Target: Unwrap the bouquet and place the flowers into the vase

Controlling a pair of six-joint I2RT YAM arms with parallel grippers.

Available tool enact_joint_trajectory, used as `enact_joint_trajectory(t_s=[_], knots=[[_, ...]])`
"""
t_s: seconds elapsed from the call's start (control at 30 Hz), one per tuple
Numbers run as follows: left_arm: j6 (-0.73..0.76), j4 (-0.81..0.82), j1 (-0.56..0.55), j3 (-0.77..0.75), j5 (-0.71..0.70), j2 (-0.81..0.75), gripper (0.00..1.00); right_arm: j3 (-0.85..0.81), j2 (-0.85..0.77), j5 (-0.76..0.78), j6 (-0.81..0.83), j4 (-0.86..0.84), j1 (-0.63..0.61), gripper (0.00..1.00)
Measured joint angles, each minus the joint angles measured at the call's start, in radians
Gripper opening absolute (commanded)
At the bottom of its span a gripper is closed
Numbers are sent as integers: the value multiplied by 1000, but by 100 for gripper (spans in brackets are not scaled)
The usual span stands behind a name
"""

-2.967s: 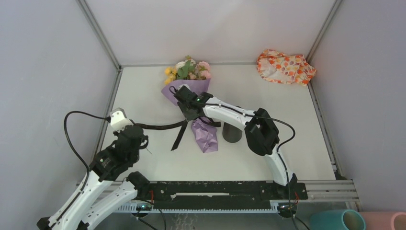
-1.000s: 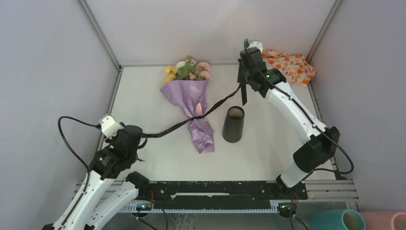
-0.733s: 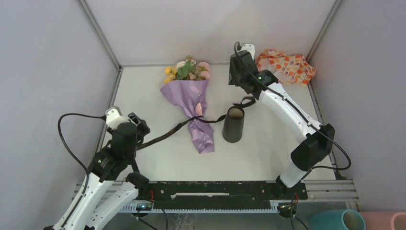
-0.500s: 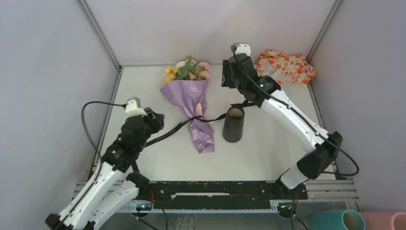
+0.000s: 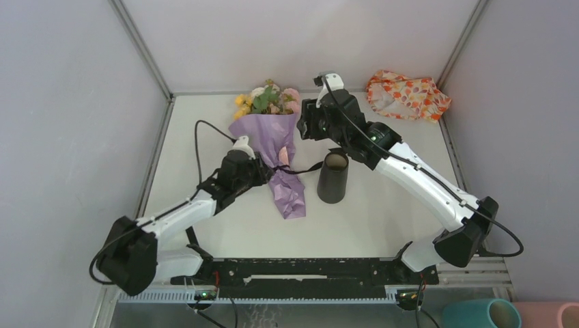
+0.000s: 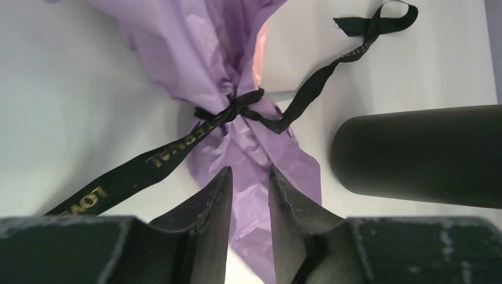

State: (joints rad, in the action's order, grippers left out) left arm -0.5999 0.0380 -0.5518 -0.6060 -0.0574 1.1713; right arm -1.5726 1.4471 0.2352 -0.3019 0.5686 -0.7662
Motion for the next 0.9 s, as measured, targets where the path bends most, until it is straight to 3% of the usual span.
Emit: enact_joint_trajectory(t_s=[0.17, 0.33, 0.67, 0.9], knots=[[16, 53, -22, -71, 26, 167, 28, 8, 23, -31, 0, 0, -9, 58], [26, 65, -27, -115, 25, 282, 30, 10, 37, -51, 0, -3, -9, 58], [54, 45, -27, -140, -63, 323, 41, 24, 58, -79, -4, -17, -9, 58], [80, 24, -27, -180, -124, 357, 41, 42, 69, -90, -16, -31, -9, 58]])
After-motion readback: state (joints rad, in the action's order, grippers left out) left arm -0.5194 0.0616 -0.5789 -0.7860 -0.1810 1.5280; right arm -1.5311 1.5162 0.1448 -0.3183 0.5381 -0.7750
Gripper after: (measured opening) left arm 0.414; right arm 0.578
